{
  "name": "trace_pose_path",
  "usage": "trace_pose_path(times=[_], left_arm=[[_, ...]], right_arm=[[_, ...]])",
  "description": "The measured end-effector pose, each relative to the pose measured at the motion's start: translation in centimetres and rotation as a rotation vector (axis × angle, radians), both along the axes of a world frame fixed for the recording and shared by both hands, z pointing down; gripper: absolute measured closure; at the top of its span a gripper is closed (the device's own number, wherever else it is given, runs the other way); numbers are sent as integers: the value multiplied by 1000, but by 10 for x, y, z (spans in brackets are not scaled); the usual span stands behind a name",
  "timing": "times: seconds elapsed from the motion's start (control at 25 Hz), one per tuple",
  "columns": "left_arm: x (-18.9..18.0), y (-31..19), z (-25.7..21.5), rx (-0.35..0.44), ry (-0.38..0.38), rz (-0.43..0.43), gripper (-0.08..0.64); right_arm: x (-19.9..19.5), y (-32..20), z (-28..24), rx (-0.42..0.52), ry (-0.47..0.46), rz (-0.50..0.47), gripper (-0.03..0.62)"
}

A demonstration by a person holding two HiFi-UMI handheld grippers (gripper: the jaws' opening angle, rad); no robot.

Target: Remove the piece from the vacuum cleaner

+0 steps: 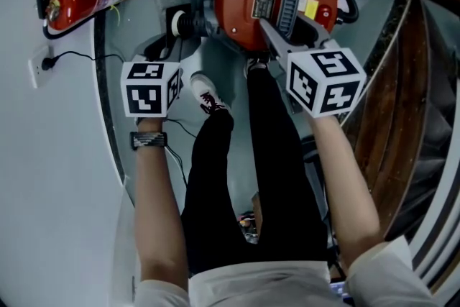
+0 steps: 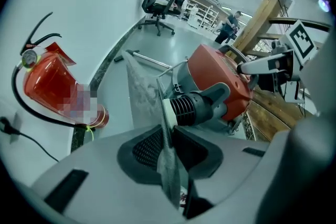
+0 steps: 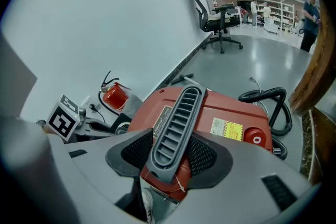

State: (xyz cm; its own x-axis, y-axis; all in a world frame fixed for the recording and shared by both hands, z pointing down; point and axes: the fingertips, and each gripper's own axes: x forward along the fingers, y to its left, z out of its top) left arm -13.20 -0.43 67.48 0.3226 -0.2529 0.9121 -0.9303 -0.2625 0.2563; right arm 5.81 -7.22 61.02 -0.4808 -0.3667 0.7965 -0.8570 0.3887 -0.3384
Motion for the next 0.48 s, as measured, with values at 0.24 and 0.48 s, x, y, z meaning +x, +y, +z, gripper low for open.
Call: trace_pose_path(times=[0.24, 0.48], left_arm=[[-4, -1, 0, -6, -7, 2, 514], [-5, -1, 0, -28, -13, 25, 515]], right_arm=[[1, 0, 0, 0, 5, -2, 388], [0, 0, 0, 2, 5, -5, 388]])
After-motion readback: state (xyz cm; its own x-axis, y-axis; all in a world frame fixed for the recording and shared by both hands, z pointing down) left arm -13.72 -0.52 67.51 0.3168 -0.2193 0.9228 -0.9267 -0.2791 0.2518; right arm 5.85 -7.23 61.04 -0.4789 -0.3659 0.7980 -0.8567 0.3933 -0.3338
